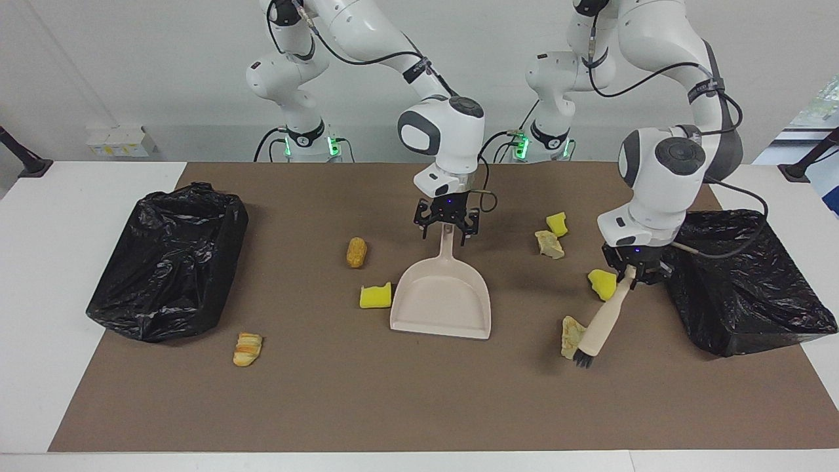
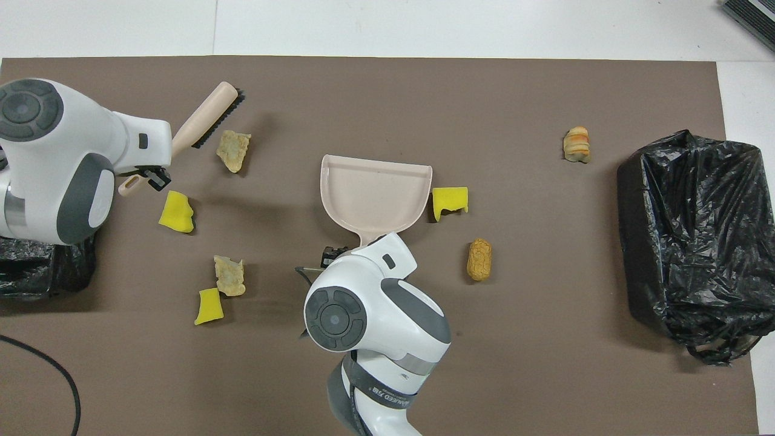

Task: Sweep and dump trash in bin
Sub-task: 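Lift the brush with the left gripper toward the trash pieces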

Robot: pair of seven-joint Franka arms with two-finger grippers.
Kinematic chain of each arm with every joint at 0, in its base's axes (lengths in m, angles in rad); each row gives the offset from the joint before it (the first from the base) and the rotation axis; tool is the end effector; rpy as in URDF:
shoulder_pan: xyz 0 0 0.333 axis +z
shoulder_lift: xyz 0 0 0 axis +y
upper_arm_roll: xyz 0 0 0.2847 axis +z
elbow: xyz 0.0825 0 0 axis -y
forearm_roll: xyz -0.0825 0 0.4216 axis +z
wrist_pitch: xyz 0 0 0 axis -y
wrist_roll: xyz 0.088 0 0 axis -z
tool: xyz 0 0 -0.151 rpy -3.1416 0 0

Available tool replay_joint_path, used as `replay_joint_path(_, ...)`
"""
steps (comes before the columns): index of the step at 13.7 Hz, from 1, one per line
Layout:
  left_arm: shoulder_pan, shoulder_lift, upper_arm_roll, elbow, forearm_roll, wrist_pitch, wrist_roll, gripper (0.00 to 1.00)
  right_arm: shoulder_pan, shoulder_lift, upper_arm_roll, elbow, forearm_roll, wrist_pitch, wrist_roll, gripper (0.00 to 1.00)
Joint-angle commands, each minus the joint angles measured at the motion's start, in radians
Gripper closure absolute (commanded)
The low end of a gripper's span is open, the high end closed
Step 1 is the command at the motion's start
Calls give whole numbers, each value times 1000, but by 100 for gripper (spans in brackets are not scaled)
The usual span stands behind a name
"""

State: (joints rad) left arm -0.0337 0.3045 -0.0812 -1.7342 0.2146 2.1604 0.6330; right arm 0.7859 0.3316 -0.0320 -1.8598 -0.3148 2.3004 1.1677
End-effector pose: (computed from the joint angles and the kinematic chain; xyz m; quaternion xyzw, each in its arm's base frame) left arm 0.6816 -0.0599 0.3260 -0.9061 0.4108 -0.0388 0.0936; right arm 0.4975 0.4448 0.2592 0.9848 -0.1055 0.1351 0.0292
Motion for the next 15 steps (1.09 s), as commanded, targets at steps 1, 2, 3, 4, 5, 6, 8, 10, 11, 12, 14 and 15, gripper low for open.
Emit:
replay_joint_path(1,26,149,-9,217,52,-2,205,100,9,-5,0,-13,-32,22,21,16)
replay_joint_path(2,31,166,-9,220,109,37,287,100,7,-5,0,-13,-32,24,12,20)
replay_joint_path(3,31,177,-9,219,136,70,318,100,7,-6,0,-15,-32,22,10,29)
replay_joint_path(4,31,195,-9,219,140,78,318,100,9,-8,0,-19,-32,20,10,45)
replay_joint_path(5,26,214,-9,223,152,70,323,100,9,-9,0,-21,-32,20,9,56)
replay_joint_path(6,17,220,-9,222,208,73,324,100,9,-9,1,-21,-30,20,9,66)
replay_joint_path(8,11,217,-11,199,282,49,335,100,7,-11,1,-22,-30,17,-5,97)
replay_joint_path(10,5,174,-12,153,279,-14,420,100,7,-9,1,-18,-29,7,-72,100)
replay_joint_path(11,8,124,-12,84,278,-17,492,100,7,-8,1,-9,-29,4,-95,100)
replay_joint_path(12,17,67,-12,20,276,-16,555,100,7,-6,1,-3,-30,4,-115,100)
replay_joint_path(14,17,-29,-12,-109,273,-19,661,100,7,-8,1,-1,-30,2,-147,100)
replay_joint_path(15,9,-77,-12,-172,273,-20,666,100,7,-9,1,-4,-30,-1,-164,100)
